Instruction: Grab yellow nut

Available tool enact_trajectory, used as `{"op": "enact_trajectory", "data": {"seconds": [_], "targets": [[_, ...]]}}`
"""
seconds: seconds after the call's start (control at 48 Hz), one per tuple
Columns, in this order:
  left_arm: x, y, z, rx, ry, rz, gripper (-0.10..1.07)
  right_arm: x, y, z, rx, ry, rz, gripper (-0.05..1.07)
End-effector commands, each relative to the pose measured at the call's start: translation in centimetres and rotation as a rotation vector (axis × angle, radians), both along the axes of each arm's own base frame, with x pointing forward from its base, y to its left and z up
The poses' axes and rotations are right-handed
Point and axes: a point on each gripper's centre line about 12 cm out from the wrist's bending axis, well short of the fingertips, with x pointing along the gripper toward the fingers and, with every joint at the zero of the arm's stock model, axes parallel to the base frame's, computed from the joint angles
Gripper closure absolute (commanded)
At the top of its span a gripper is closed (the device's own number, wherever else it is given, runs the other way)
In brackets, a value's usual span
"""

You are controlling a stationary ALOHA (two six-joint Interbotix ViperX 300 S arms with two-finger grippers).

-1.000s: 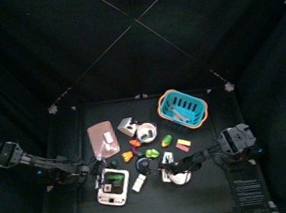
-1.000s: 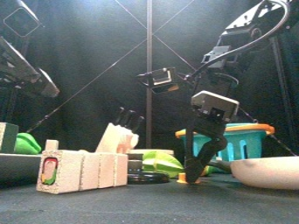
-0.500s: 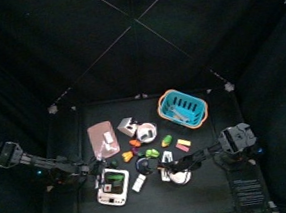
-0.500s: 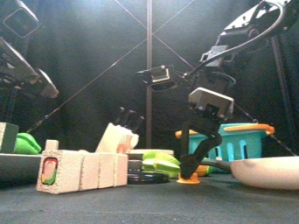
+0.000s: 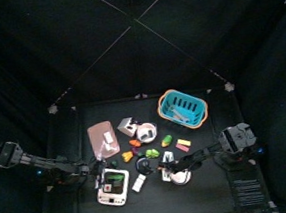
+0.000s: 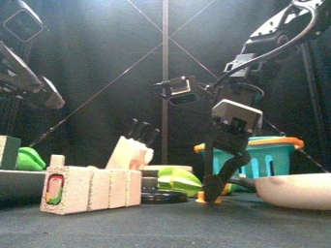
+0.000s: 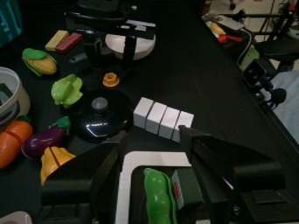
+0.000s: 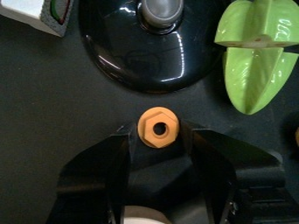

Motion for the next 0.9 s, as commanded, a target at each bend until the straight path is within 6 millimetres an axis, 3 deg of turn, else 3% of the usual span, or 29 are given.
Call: {"op": "enact_trajectory", "data": {"seconds": [0.0, 0.229, 0.5, 0.875], "targets": [[0.32, -0.04, 0.43, -0.005, -0.015, 0.003, 0.1, 0.4, -0.13, 1.34, 0.009, -0.04, -0.002, 0.21], [0.32, -0.03, 0.43, -0.004, -0.015, 0.003, 0.1, 0.36, -0.14, 1.3, 0.007, -0.038, 0.001, 0.25], [0.28, -0.03, 0.38, -0.003, -0.013, 0.002, 0.1, 0.28, -0.33, 1.25, 0.0, -0.033, -0.002, 0.43], [0.28, -0.02, 0.38, -0.005, -0.013, 0.004, 0.1, 0.24, -0.34, 1.28, -0.003, -0.025, -0.009, 0.44]]}}
